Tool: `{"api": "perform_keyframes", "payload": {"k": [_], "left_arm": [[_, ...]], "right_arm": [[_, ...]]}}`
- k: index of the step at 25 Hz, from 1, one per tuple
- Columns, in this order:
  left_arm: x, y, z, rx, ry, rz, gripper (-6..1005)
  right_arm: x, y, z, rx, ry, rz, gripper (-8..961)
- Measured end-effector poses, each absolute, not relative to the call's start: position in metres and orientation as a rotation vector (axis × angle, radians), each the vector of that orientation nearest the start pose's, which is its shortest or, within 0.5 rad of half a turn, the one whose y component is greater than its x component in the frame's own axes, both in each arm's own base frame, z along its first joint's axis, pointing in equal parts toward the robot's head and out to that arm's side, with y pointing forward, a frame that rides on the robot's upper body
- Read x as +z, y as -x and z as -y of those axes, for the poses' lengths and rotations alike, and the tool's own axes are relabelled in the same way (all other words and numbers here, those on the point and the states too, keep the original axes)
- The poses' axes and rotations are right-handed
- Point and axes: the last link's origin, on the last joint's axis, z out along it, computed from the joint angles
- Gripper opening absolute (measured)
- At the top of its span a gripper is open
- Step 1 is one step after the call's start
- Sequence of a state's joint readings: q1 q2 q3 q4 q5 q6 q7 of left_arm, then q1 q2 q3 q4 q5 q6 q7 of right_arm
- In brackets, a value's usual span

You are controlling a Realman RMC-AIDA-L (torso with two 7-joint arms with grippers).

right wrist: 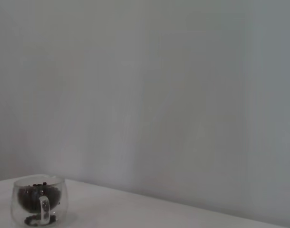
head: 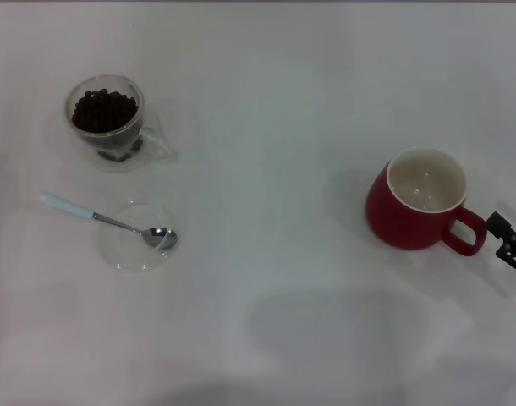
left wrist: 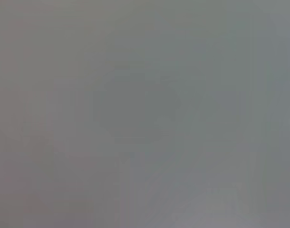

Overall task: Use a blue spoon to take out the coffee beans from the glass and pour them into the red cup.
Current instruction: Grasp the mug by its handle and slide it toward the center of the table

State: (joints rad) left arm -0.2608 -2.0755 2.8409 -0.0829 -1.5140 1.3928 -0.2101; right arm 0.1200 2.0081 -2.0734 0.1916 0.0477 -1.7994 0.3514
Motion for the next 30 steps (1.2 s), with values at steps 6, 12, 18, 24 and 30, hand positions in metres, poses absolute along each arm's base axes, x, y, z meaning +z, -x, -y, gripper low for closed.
{"api": "perform_keyframes", "payload": {"k": [6,12,18,24,30], "left_arm": [[0.049,0.406,-0.245,-0.531,1.371,0.5,590],[0.049,0.407,-0.244,-0.53,1.37,0.501,590],[0.05,0.407,-0.245,-0.53,1.371,0.499,590],[0.05,0.407,-0.245,-0.529,1.371,0.499,590],[0.051,0.408,-0.243,-0.525,1.37,0.499,590]], "right_arm": [[0.005,-0.38,-0.141,0.776,2.005,-0.483,868],[0.002,-0.38,-0.141,0.772,2.02,-0.492,859],[-0.006,-0.379,-0.145,0.763,2.058,-0.504,846],[-0.016,-0.382,-0.156,0.712,2.072,-0.529,832],[-0.019,-0.385,-0.159,0.673,2.087,-0.542,812]]}}
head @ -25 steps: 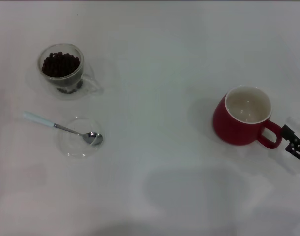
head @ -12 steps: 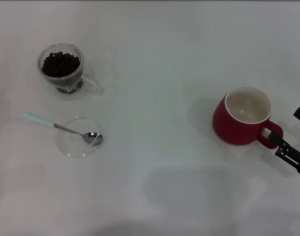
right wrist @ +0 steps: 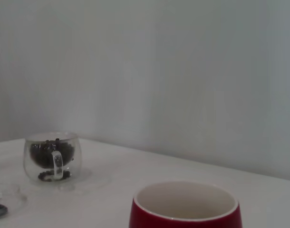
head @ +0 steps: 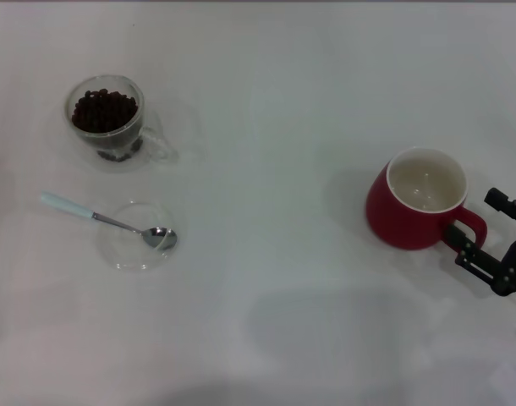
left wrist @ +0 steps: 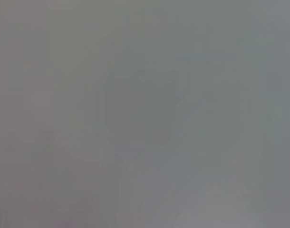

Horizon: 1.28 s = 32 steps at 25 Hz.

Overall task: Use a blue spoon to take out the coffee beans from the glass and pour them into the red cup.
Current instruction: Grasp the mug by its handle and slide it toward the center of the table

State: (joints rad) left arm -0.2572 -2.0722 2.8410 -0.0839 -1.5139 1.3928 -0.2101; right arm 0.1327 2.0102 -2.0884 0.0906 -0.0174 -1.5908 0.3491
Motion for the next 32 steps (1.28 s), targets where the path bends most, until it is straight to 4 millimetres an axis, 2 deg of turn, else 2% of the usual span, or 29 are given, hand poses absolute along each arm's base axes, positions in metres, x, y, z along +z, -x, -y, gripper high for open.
{"api": "perform_keyframes", "payload": {"k": [9,12,17,22,32], "left_arm": [[0.0511,0.4075,-0.2442,-0.526,1.369,0.498,590],[0.051,0.4074,-0.2446,-0.525,1.369,0.497,590],[0.0508,0.4074,-0.2453,-0.524,1.37,0.498,590],[0.0507,0.4073,-0.246,-0.524,1.371,0.499,590],[0.0505,0.4086,-0.2432,-0.52,1.369,0.503,591]], "right_arm": [[-0.0212,-0.3848,-0.1585,0.657,2.111,-0.512,771],[-0.0224,-0.3842,-0.1583,0.656,2.123,-0.509,545],[-0.0232,-0.3829,-0.16,0.66,2.129,-0.503,348],[-0.0245,-0.3821,-0.1613,0.66,2.136,-0.5,331],[-0.0286,-0.3785,-0.1621,0.672,2.167,-0.488,226]]}}
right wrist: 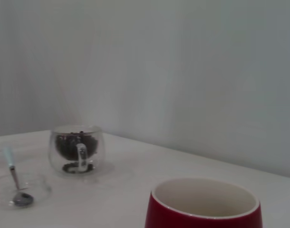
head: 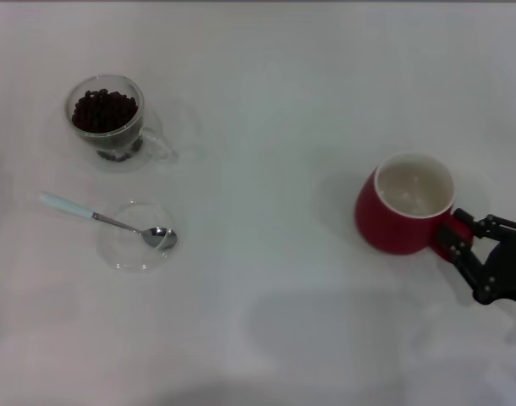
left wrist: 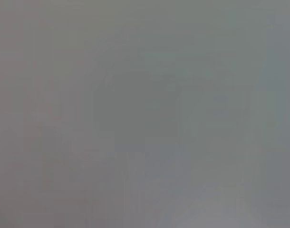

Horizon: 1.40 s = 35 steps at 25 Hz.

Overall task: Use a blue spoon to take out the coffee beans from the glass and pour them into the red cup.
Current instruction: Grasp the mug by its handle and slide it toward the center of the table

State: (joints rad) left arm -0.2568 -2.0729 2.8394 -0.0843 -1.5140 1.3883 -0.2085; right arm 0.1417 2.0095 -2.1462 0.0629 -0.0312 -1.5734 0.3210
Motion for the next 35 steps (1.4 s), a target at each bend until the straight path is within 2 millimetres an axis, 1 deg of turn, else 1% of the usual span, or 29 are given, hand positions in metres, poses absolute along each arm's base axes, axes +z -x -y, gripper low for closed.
{"api": "perform_keyframes", "payload": {"k": [4,13,26,31,35], "left_arm": [[0.05,0.408,-0.243,-0.522,1.368,0.503,591],[0.05,0.409,-0.24,-0.518,1.369,0.505,591],[0.047,0.411,-0.234,-0.516,1.364,0.52,591],[0.046,0.412,-0.233,-0.514,1.368,0.523,591],[0.046,0.412,-0.23,-0.514,1.373,0.52,591]], "right_arm": [[-0.035,-0.371,-0.163,0.705,2.211,-0.47,216],[-0.055,-0.346,-0.172,0.801,2.311,-0.405,215],[-0.088,-0.318,-0.185,0.818,2.464,-0.363,215],[-0.096,-0.311,-0.188,0.812,2.491,-0.35,215],[-0.095,-0.312,-0.189,0.808,2.49,-0.349,256]]}}
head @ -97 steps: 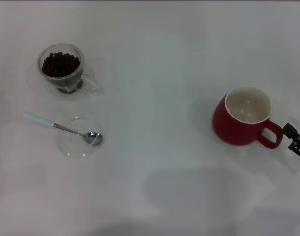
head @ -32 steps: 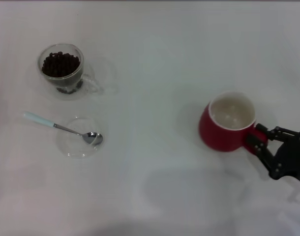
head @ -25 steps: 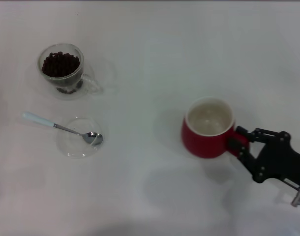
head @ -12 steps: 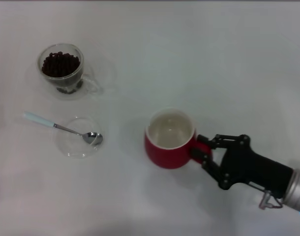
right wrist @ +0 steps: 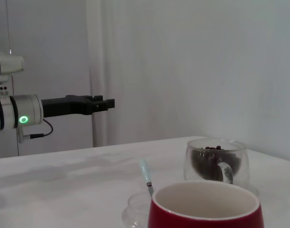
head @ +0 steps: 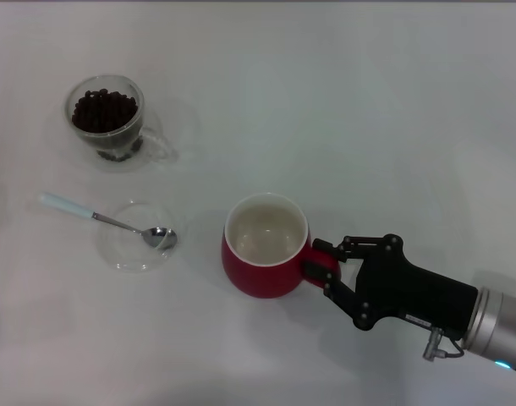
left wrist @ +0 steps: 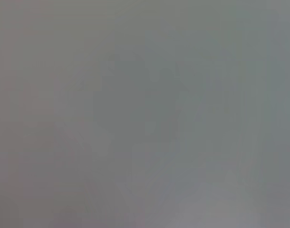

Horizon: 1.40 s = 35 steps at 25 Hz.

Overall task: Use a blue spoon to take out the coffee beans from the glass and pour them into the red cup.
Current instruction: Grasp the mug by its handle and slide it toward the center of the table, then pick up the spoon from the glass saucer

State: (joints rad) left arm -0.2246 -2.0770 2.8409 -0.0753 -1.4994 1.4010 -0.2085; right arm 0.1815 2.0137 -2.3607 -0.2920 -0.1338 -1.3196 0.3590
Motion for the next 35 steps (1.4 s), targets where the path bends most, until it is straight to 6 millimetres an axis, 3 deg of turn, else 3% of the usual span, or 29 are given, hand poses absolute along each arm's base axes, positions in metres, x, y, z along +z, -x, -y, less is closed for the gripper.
{"api": "perform_keyframes", "payload": {"k": [12,15,18,20,23,24,27,30,35], "left_arm": [[0.043,0.409,-0.229,-0.535,1.384,0.515,591],[0.035,0.405,-0.227,-0.571,1.401,0.55,591],[0.031,0.404,-0.226,-0.592,1.411,0.568,591],[0.017,0.39,-0.222,-0.78,1.485,0.668,589],[0.011,0.382,-0.22,-0.88,1.522,0.722,590],[0.004,0.372,-0.217,-1.034,1.56,0.825,590],[-0.001,0.367,-0.213,-1.182,1.559,0.978,590],[-0.005,0.368,-0.21,-1.339,1.506,1.247,590],[-0.01,0.38,-0.206,-1.414,1.362,1.572,589]], "right_arm": [[-0.088,-0.313,-0.184,0.865,2.482,-0.388,379],[-0.077,-0.31,-0.176,0.97,2.473,-0.372,621],[-0.054,-0.308,-0.166,1.12,2.426,-0.329,628],[-0.033,-0.31,-0.162,1.198,2.355,-0.301,633],[-0.009,-0.315,-0.158,1.249,2.255,-0.27,641],[-0.001,-0.316,-0.158,1.263,2.225,-0.254,643],[0.016,-0.319,-0.157,1.281,2.163,-0.217,648],[0.024,-0.322,-0.158,1.277,2.123,-0.202,648],[0.025,-0.324,-0.163,1.247,2.116,-0.204,648]]}}
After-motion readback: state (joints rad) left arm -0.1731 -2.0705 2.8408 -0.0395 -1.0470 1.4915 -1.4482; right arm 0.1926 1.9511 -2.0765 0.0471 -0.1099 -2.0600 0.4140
